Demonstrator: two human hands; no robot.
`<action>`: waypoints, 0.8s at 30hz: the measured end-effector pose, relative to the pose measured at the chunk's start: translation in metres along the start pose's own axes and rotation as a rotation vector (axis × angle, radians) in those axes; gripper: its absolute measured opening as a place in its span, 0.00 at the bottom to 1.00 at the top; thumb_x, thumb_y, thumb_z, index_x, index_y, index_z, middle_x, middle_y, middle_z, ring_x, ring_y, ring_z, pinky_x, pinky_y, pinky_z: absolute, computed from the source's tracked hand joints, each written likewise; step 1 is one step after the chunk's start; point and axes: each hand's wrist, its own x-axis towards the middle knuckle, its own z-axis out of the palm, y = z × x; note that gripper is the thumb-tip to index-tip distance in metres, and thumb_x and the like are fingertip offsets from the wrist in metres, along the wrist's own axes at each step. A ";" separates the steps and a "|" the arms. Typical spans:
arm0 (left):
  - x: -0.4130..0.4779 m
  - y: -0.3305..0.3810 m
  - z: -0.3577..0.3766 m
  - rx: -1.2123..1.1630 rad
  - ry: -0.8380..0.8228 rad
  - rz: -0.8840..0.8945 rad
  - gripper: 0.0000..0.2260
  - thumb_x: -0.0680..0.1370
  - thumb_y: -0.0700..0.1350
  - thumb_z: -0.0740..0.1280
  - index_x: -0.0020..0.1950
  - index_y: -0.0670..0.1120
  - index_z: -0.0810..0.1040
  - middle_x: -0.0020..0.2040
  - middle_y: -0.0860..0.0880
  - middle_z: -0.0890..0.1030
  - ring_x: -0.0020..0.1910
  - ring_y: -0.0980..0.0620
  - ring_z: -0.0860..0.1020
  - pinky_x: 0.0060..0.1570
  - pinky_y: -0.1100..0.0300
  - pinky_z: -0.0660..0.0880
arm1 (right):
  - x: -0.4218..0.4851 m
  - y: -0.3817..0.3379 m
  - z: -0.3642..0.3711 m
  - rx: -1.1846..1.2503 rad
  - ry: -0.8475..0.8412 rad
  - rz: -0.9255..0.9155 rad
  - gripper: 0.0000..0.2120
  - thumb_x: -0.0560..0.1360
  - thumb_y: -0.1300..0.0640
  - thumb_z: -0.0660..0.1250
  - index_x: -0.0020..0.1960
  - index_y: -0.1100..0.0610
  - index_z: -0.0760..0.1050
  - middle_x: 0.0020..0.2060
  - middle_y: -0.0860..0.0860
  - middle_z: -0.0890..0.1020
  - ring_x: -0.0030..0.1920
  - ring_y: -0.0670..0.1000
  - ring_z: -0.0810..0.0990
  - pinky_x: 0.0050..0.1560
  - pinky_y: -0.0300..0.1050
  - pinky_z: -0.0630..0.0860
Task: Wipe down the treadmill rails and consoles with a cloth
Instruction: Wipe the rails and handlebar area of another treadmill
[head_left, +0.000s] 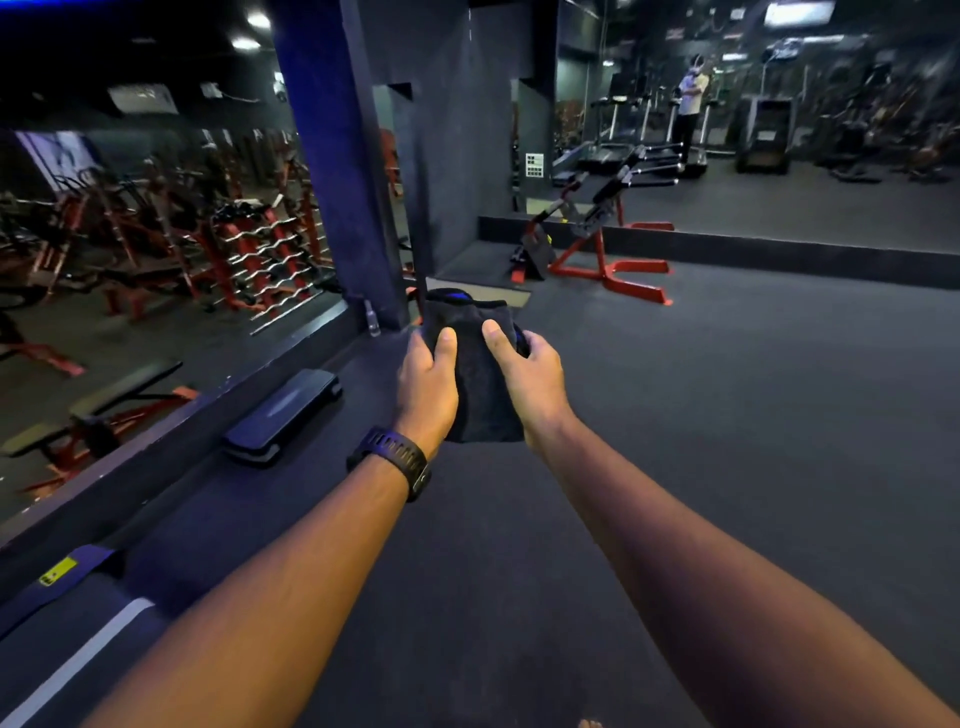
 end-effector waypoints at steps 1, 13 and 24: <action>0.016 -0.015 0.013 -0.008 0.028 0.006 0.18 0.84 0.55 0.58 0.70 0.48 0.71 0.65 0.49 0.78 0.65 0.49 0.75 0.66 0.49 0.71 | 0.019 0.010 0.002 -0.004 -0.032 0.017 0.47 0.59 0.21 0.70 0.63 0.55 0.76 0.56 0.48 0.84 0.56 0.50 0.83 0.59 0.56 0.81; 0.170 -0.148 0.147 -0.018 0.289 0.054 0.25 0.75 0.66 0.59 0.64 0.52 0.76 0.62 0.51 0.80 0.62 0.50 0.78 0.65 0.45 0.73 | 0.255 0.138 0.014 0.002 -0.195 -0.058 0.50 0.53 0.16 0.68 0.61 0.51 0.78 0.55 0.47 0.85 0.56 0.51 0.84 0.59 0.55 0.81; 0.269 -0.232 0.028 0.061 0.616 -0.124 0.22 0.76 0.68 0.58 0.48 0.50 0.78 0.47 0.51 0.82 0.48 0.50 0.80 0.54 0.47 0.77 | 0.314 0.171 0.197 -0.019 -0.608 -0.010 0.40 0.63 0.22 0.62 0.61 0.53 0.74 0.56 0.49 0.82 0.56 0.51 0.81 0.60 0.56 0.80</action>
